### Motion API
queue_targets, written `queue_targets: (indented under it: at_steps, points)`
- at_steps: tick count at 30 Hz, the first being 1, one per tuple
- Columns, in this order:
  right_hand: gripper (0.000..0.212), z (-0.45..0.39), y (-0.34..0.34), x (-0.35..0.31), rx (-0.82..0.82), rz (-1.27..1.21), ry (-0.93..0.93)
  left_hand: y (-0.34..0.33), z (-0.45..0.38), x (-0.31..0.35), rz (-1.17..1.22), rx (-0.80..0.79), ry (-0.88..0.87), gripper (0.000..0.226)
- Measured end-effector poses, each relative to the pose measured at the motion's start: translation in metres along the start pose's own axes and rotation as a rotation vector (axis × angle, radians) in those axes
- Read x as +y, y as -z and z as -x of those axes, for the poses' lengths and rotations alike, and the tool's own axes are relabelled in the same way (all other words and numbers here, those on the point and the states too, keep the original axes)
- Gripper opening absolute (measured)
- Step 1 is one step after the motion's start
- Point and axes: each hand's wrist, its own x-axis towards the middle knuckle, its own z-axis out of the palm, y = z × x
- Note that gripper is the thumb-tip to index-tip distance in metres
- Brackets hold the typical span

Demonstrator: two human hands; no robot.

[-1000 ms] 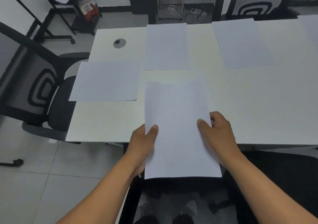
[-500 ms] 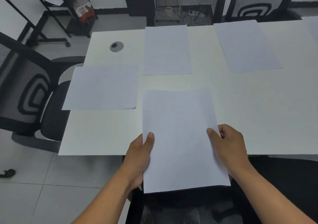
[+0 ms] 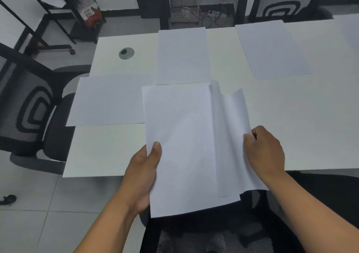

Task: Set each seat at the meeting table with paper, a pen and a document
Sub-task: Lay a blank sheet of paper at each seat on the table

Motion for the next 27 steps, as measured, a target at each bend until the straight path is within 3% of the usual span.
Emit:
queue_targets:
  at_steps: [17, 21, 23, 25, 27]
  points:
    - [0.023, -0.021, 0.019, 0.028, 0.011, 0.08, -0.013, -0.027, 0.026, 0.015, -0.003, -0.035, -0.017, 0.036]
    - [0.051, -0.024, 0.019, 0.03, 0.005, 0.097, -0.112, -0.036, 0.032, 0.014, -0.01, -0.037, -0.002, 0.036]
    - [0.052, -0.022, 0.028, 0.024, 0.021, 0.007, -0.101, -0.042, 0.036, 0.014, -0.012, -0.046, -0.003, 0.036]
    - [0.032, -0.017, 0.043, 0.014, -0.01, -0.188, -0.071, -0.047, 0.04, 0.015, -0.03, -0.043, -0.015, 0.036]
    - [0.04, -0.007, 0.062, 0.001, -0.168, -0.526, -0.119, -0.055, 0.046, 0.016, -0.057, -0.035, -0.037, 0.035]
